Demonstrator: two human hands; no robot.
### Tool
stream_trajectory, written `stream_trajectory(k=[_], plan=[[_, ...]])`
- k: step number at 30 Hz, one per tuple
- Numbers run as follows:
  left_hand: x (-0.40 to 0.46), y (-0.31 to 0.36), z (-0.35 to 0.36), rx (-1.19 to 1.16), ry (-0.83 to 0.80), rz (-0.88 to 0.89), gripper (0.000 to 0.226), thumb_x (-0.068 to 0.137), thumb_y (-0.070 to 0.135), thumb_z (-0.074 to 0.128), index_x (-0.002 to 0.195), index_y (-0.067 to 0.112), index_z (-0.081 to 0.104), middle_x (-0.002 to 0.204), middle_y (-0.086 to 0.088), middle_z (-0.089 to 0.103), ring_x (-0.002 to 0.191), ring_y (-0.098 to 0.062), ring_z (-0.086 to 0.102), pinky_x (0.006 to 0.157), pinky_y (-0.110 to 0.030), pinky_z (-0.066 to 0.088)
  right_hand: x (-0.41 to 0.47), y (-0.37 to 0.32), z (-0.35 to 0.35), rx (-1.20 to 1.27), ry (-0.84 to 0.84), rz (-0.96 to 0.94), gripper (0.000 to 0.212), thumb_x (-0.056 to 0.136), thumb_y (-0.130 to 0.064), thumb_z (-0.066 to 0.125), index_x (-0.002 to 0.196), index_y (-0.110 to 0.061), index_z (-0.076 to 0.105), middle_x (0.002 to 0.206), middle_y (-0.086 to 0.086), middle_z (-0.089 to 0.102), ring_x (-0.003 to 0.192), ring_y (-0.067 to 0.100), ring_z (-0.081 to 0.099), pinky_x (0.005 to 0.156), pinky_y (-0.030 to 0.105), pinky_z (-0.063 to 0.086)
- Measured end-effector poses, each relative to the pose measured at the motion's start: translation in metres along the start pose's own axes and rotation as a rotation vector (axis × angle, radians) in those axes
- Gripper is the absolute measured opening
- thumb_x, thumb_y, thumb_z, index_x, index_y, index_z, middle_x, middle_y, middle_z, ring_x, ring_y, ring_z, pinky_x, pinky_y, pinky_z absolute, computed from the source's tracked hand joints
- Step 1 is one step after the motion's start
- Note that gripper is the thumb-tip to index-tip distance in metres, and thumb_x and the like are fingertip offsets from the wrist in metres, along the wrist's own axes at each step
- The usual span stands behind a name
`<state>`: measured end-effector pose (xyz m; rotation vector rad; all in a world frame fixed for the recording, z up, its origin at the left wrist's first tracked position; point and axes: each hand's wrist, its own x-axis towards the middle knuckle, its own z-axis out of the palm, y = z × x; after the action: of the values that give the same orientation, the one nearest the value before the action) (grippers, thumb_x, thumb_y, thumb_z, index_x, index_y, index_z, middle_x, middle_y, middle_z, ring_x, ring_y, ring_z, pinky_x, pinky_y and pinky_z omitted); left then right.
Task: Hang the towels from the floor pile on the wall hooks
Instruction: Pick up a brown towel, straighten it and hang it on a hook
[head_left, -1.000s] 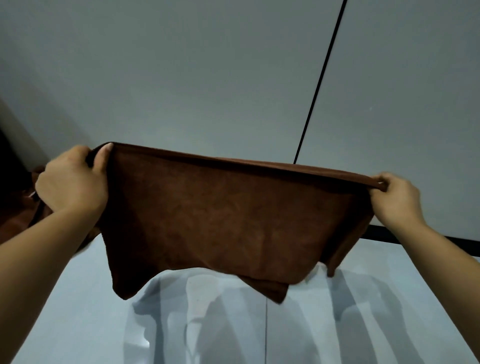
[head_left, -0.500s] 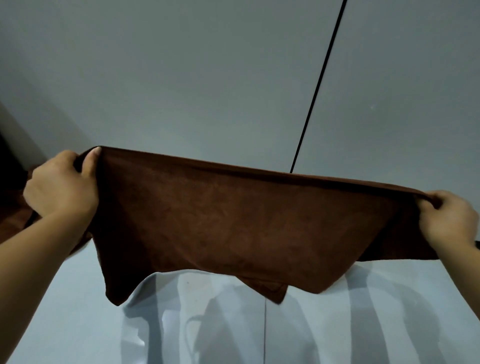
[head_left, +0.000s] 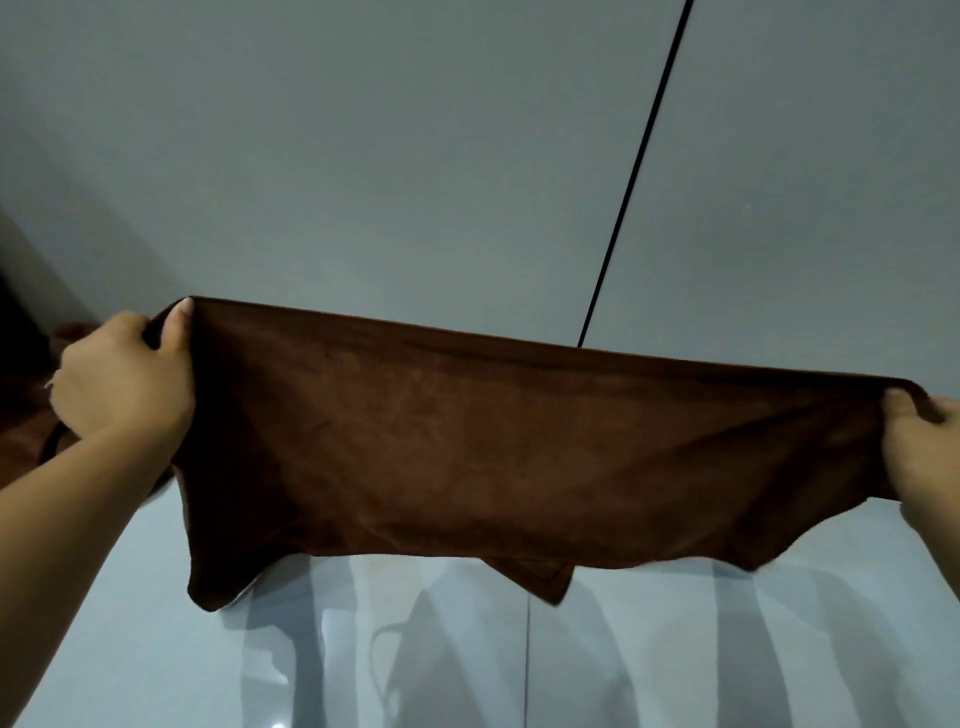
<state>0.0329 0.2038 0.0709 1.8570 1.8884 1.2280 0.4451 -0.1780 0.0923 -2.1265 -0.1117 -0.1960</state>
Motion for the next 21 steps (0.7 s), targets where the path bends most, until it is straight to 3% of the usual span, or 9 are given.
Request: stream_trajectory(k=[3, 6, 9, 11, 13, 15, 18, 21], plan=[[-0.019, 0.021, -0.010, 0.081, -0.099, 0.033, 0.057, 0.088, 0.060, 0.035, 0.078, 0.010, 0.061, 0.079, -0.022, 0.062, 0.078, -0.043, 0.059, 0.076, -0.048, 0.051, -0.017, -0.021, 0.007, 0.086, -0.037, 0.164, 0.035, 0.073, -0.043, 0.044, 0.063, -0.010, 0.046, 0.077, 0.018, 0.054, 0.079, 0.039, 0.058, 0.077, 0.050, 0.049], [-0.035, 0.036, -0.013, -0.013, -0.256, -0.008, 0.037, 0.091, 0.035, 0.049, 0.081, 0.004, 0.067, 0.088, -0.024, 0.065, 0.087, -0.043, 0.058, 0.075, -0.042, 0.050, -0.040, -0.048, 0.013, 0.193, -0.120, 0.312, 0.025, 0.082, -0.030, 0.051, 0.064, -0.015, 0.043, 0.067, 0.007, 0.043, 0.068, 0.027, 0.047, 0.064, 0.037, 0.039], [-0.044, 0.051, -0.003, -0.125, -0.456, -0.194, 0.028, 0.087, 0.027, 0.060, 0.077, 0.001, 0.066, 0.093, -0.024, 0.066, 0.090, -0.038, 0.060, 0.082, -0.039, 0.050, -0.047, -0.060, 0.027, 0.315, -0.315, 0.456, 0.019, 0.084, -0.022, 0.050, 0.067, -0.016, 0.043, 0.066, 0.005, 0.041, 0.054, 0.020, 0.041, 0.051, 0.029, 0.035], [-0.052, 0.066, 0.002, -0.297, -0.588, -0.380, 0.021, 0.083, 0.022, 0.066, 0.086, 0.002, 0.061, 0.098, -0.020, 0.063, 0.088, -0.034, 0.060, 0.086, -0.037, 0.049, -0.052, -0.067, 0.036, 0.336, -0.468, 0.492, 0.021, 0.086, -0.022, 0.048, 0.068, -0.016, 0.043, 0.061, 0.005, 0.045, 0.046, 0.021, 0.047, 0.045, 0.025, 0.038], [-0.063, 0.086, 0.003, -0.428, -0.741, -0.509, 0.017, 0.084, 0.018, 0.063, 0.092, 0.004, 0.057, 0.083, -0.015, 0.058, 0.070, -0.029, 0.055, 0.069, -0.030, 0.050, -0.059, -0.074, 0.044, 0.339, -0.580, 0.502, 0.027, 0.091, -0.024, 0.047, 0.066, -0.015, 0.044, 0.045, 0.005, 0.049, 0.032, 0.015, 0.048, 0.035, 0.016, 0.039], [-0.072, 0.105, 0.005, -0.461, -0.879, -0.558, 0.015, 0.086, 0.018, 0.059, 0.077, 0.008, 0.055, 0.064, -0.011, 0.053, 0.053, -0.025, 0.051, 0.047, -0.022, 0.045, -0.066, -0.082, 0.052, 0.382, -0.667, 0.497, 0.031, 0.094, -0.025, 0.047, 0.066, -0.014, 0.044, 0.036, 0.002, 0.047, 0.028, 0.012, 0.047, 0.033, 0.014, 0.038], [-0.085, 0.127, 0.006, -0.522, -0.998, -0.586, 0.027, 0.088, 0.024, 0.057, 0.066, 0.010, 0.051, 0.052, -0.007, 0.054, 0.041, -0.020, 0.052, 0.038, -0.016, 0.040, -0.081, -0.097, 0.063, 0.460, -0.746, 0.460, 0.026, 0.092, -0.025, 0.054, 0.068, -0.015, 0.047, 0.040, 0.001, 0.051, 0.032, 0.011, 0.052, 0.036, 0.018, 0.045], [-0.095, 0.144, 0.012, -0.582, -1.033, -0.564, 0.026, 0.089, 0.028, 0.057, 0.070, 0.012, 0.051, 0.062, -0.007, 0.053, 0.051, -0.018, 0.050, 0.038, -0.014, 0.040, -0.100, -0.111, 0.073, 0.493, -0.823, 0.396, 0.023, 0.090, -0.024, 0.057, 0.071, -0.017, 0.048, 0.053, 0.004, 0.053, 0.039, 0.012, 0.054, 0.050, 0.026, 0.048]])
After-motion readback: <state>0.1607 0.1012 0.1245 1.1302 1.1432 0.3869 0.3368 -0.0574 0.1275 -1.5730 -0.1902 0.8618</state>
